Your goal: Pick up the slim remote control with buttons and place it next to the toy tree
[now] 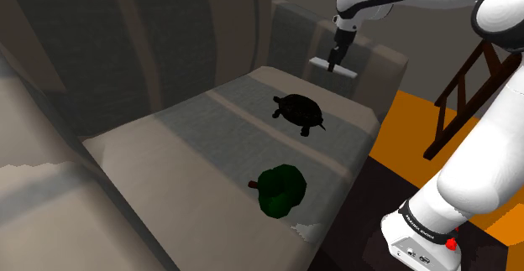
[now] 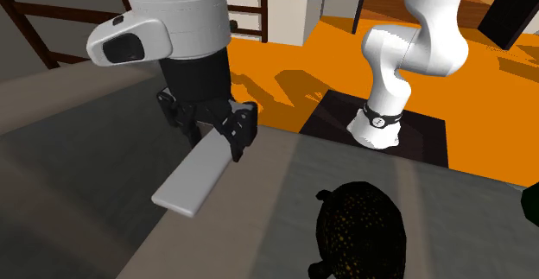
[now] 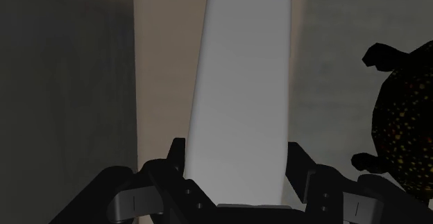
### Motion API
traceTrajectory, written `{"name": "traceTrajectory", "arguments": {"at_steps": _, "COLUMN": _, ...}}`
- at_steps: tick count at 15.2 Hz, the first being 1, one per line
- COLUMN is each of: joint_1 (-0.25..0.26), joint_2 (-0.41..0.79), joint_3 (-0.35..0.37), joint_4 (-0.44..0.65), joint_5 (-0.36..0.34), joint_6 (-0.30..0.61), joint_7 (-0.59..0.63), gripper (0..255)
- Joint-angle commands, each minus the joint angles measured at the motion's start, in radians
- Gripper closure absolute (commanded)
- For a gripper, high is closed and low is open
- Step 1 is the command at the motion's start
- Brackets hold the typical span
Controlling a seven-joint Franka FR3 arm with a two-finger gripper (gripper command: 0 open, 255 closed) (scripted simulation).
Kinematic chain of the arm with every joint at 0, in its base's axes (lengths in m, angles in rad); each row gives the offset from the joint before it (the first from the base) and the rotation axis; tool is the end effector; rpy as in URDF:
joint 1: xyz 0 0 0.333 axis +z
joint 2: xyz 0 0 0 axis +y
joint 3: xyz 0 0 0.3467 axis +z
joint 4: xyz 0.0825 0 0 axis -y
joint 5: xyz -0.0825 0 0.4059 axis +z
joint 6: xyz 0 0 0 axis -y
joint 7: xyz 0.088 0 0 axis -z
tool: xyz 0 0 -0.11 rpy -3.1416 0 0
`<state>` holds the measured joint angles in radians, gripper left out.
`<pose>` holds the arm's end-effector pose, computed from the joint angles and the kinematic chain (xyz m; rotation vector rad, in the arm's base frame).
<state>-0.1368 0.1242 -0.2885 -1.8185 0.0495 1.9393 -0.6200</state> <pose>0.5688 -0.2463 0.4889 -3.1205 -0.2801 -0.0113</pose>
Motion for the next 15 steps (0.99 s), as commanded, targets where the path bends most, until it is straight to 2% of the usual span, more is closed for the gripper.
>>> {"name": "traceTrajectory", "arguments": {"at_steps": 1, "joint_1": 0.0, "joint_2": -0.008, "joint_3": 0.0, "joint_4": 0.02, "joint_5": -0.003, "joint_6": -0.027, "joint_7": 0.002, "gripper": 255}}
{"name": "traceTrajectory", "arguments": {"at_steps": 6, "joint_1": 0.0, "joint_2": -0.016, "joint_3": -0.001, "joint_4": 0.076, "joint_5": -0.006, "joint_6": -0.092, "joint_7": 0.004, "gripper": 255}}
{"name": "traceTrajectory", "arguments": {"at_steps": 15, "joint_1": 0.088, "joint_2": -0.289, "joint_3": 0.089, "joint_4": -0.238, "joint_5": -0.073, "joint_6": -0.041, "joint_7": 0.202, "gripper": 255}}
